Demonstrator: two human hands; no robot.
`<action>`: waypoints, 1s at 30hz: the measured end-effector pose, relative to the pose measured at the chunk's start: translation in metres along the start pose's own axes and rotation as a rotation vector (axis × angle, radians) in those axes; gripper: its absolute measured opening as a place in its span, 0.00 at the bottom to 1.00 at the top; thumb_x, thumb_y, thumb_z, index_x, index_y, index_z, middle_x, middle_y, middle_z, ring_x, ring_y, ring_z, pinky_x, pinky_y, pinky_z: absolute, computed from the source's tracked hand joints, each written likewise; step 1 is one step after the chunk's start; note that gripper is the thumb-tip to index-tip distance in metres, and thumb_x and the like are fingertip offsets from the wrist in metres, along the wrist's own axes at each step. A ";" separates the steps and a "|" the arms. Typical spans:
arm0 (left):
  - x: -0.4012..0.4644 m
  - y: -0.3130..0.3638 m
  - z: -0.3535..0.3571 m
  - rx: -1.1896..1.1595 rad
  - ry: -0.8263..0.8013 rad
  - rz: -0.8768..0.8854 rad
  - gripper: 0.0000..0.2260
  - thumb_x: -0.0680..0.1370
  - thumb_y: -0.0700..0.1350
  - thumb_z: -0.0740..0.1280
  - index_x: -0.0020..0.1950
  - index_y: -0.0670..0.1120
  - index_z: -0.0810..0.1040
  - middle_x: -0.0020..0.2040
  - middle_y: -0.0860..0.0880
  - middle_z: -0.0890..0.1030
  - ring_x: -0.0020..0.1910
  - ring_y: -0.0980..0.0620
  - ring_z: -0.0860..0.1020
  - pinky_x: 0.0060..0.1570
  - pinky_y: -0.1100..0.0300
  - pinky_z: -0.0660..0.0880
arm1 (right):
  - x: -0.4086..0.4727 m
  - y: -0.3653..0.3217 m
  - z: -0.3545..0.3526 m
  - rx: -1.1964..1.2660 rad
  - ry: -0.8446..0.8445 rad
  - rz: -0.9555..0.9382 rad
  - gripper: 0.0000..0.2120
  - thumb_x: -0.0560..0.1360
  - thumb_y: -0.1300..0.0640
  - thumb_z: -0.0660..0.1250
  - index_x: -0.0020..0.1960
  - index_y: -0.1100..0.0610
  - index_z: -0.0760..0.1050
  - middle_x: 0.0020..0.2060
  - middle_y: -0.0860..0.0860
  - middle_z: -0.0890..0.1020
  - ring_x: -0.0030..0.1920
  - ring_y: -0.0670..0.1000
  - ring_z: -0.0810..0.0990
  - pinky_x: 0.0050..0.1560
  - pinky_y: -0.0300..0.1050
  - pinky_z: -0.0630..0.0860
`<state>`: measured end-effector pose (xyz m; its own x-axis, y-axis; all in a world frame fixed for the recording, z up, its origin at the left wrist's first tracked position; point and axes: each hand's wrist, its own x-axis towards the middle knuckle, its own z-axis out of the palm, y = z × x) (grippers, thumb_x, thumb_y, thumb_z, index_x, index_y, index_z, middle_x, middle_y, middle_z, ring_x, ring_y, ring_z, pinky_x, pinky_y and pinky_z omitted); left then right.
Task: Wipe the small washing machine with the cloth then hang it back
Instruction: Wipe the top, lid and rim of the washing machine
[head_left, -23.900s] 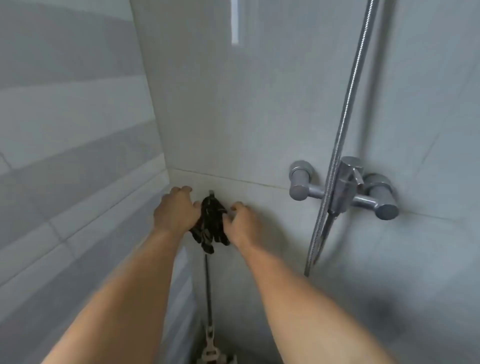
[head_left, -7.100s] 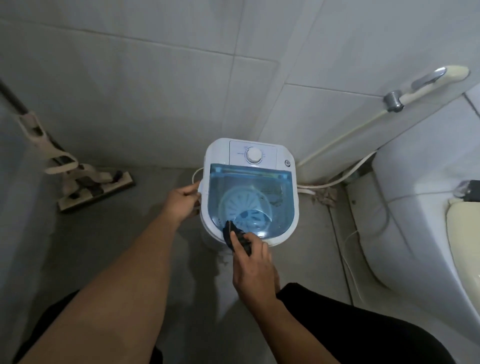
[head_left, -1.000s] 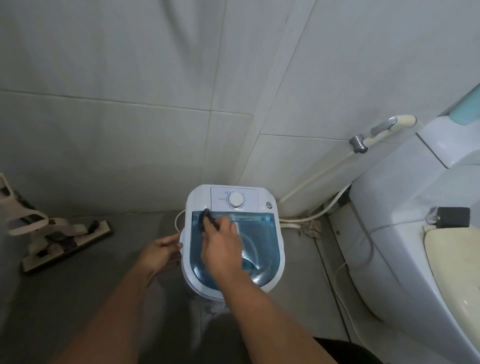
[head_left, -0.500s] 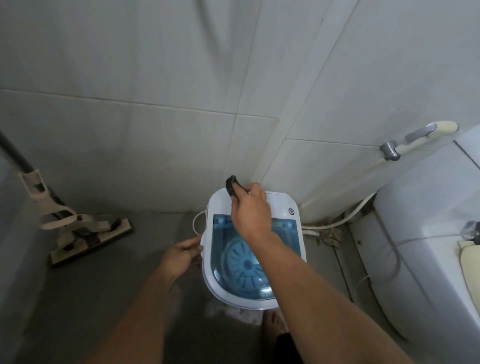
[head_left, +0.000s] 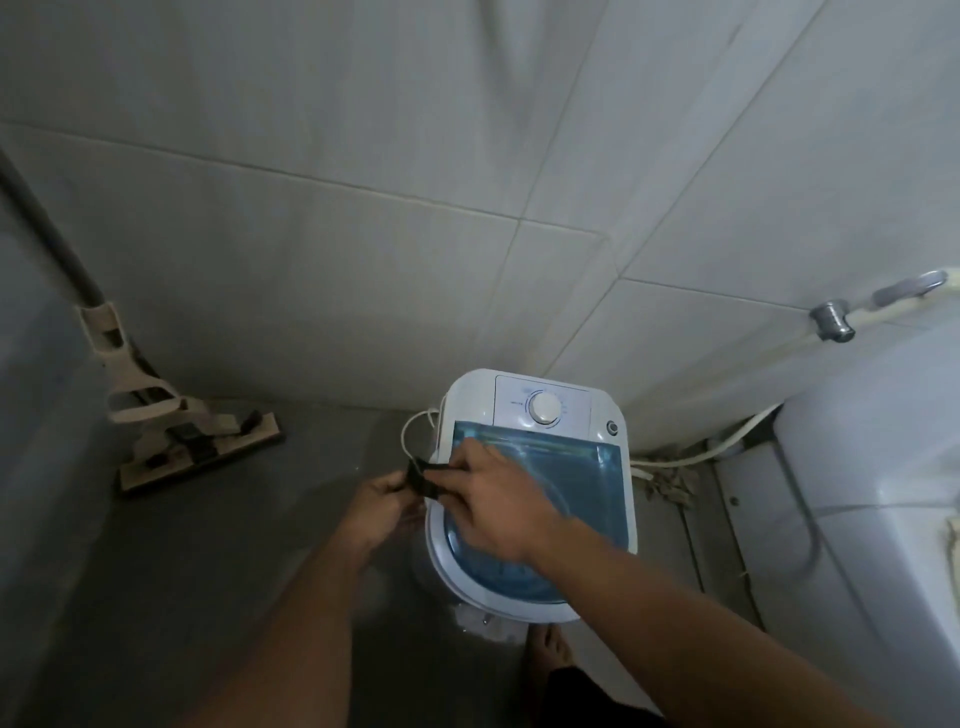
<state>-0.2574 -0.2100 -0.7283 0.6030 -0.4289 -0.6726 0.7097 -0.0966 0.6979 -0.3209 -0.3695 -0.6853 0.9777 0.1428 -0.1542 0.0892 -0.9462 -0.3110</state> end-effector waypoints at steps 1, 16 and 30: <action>0.000 0.000 0.001 0.000 -0.005 0.002 0.14 0.78 0.33 0.65 0.63 0.38 0.79 0.57 0.35 0.82 0.32 0.56 0.84 0.32 0.66 0.79 | 0.006 0.005 -0.009 -0.001 0.008 0.001 0.20 0.80 0.49 0.59 0.72 0.44 0.73 0.54 0.53 0.75 0.54 0.59 0.74 0.53 0.56 0.75; 0.003 0.001 -0.003 0.001 -0.021 -0.053 0.16 0.79 0.37 0.66 0.66 0.49 0.80 0.59 0.43 0.84 0.51 0.48 0.82 0.52 0.57 0.80 | 0.007 0.025 0.006 -0.212 0.196 0.078 0.23 0.78 0.53 0.64 0.73 0.46 0.72 0.59 0.55 0.75 0.54 0.60 0.74 0.51 0.58 0.75; 0.006 0.002 -0.003 0.040 -0.022 -0.053 0.15 0.79 0.37 0.66 0.60 0.52 0.82 0.51 0.44 0.84 0.48 0.49 0.80 0.47 0.59 0.78 | -0.051 0.008 -0.017 -0.132 0.144 -0.194 0.24 0.81 0.51 0.62 0.76 0.47 0.68 0.60 0.55 0.76 0.55 0.58 0.75 0.53 0.58 0.76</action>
<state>-0.2515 -0.2101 -0.7321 0.5567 -0.4423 -0.7032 0.7248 -0.1550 0.6713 -0.3664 -0.3888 -0.6637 0.9559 0.2916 0.0346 0.2926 -0.9360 -0.1956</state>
